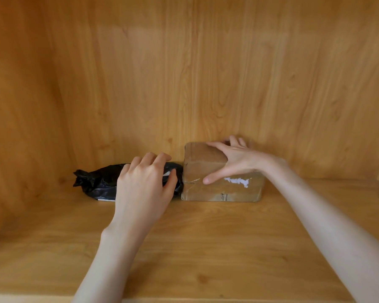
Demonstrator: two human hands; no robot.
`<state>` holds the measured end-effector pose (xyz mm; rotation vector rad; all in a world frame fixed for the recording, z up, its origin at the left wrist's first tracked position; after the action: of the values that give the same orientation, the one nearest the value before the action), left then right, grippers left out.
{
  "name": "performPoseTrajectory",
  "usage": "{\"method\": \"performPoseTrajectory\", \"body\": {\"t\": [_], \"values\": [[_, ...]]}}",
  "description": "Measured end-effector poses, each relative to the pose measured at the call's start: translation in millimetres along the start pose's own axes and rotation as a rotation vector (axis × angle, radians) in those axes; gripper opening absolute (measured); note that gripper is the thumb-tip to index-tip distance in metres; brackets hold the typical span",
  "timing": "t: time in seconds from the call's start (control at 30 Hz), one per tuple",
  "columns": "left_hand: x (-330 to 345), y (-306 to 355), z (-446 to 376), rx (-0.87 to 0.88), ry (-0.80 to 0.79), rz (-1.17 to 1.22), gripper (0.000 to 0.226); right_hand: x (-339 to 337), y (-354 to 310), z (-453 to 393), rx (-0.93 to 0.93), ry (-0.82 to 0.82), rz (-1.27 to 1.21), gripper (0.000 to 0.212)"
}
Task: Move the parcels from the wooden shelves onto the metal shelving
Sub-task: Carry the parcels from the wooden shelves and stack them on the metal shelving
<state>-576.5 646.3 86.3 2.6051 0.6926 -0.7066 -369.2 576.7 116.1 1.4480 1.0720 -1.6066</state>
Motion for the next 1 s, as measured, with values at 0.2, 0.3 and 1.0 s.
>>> {"method": "performPoseTrajectory", "body": {"t": [0.2,0.3,1.0], "values": [[-1,1,-1,-0.003,0.004,-0.002,0.019,1,1,1,0.004,-0.012,0.048,0.116],[-3,2,2,0.0,0.013,-0.007,0.018,3,2,0,-0.004,0.011,0.063,0.116],[-25,26,14,-0.009,0.036,-0.03,0.027,16,-15,65,-0.224,0.493,0.341,0.125]]}}
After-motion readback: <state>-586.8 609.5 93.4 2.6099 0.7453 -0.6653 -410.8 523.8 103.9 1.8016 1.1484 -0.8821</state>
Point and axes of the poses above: each hand's wrist, its own z-axis away from the middle knuckle, its own x-axis out of the palm, y = z × x, the point moved 3 cm from there along -z, towards the middle knuckle, and after that the axes turned 6 degrees about -x, right-handed, at the moved point
